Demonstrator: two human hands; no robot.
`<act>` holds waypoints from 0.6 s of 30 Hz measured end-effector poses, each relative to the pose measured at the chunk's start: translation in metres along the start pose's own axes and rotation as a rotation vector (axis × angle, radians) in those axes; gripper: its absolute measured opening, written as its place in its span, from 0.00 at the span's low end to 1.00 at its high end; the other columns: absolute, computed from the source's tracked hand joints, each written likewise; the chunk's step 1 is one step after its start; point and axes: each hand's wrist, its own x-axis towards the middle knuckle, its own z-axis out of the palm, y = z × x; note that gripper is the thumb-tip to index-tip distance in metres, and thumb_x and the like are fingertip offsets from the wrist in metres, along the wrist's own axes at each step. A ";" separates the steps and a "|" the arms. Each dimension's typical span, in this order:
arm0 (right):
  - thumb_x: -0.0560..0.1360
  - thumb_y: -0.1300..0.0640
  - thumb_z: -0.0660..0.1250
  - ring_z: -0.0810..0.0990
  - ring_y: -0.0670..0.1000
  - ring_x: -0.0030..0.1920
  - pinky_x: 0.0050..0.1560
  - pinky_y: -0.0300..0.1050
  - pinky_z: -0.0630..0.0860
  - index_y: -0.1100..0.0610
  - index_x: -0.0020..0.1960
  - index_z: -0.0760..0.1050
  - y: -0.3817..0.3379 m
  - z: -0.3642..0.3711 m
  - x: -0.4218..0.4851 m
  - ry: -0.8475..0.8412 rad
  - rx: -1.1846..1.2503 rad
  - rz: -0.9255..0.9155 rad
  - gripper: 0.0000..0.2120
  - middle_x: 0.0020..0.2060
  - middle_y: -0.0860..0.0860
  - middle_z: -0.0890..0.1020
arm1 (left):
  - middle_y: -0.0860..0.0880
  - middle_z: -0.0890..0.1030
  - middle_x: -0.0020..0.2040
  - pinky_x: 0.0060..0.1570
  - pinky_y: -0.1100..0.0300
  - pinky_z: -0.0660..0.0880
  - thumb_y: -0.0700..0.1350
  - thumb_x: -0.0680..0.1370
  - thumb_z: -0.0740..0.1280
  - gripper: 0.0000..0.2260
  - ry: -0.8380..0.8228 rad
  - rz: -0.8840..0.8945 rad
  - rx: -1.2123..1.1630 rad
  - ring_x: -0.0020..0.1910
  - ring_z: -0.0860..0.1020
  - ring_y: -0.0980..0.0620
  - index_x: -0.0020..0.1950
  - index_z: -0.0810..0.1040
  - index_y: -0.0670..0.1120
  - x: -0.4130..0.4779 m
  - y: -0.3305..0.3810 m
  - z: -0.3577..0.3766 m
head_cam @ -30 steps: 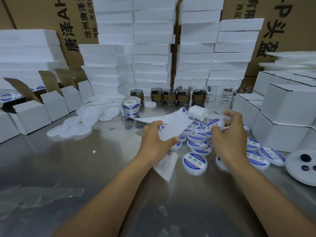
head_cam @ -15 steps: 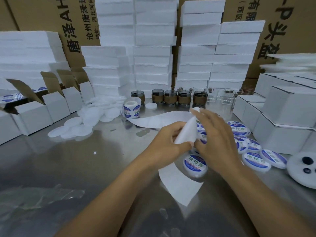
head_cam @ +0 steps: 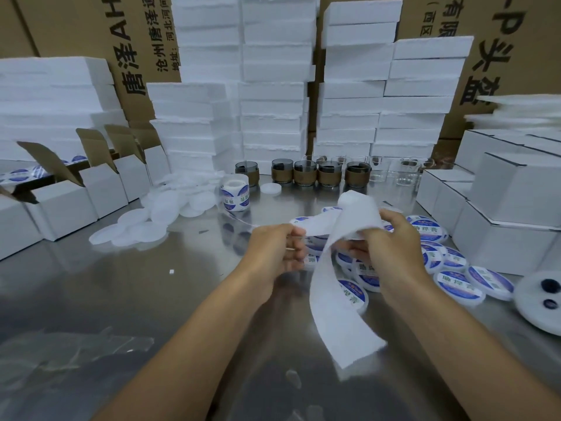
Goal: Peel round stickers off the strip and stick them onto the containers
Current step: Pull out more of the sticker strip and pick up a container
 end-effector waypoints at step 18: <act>0.77 0.54 0.55 0.77 0.53 0.20 0.18 0.39 0.73 0.66 0.36 0.77 -0.003 0.022 -0.019 -0.607 0.383 0.636 0.20 0.25 0.58 0.80 | 0.47 0.74 0.48 0.58 0.46 0.75 0.43 0.73 0.71 0.36 0.356 0.419 0.101 0.46 0.77 0.57 0.70 0.50 0.56 0.009 -0.013 0.001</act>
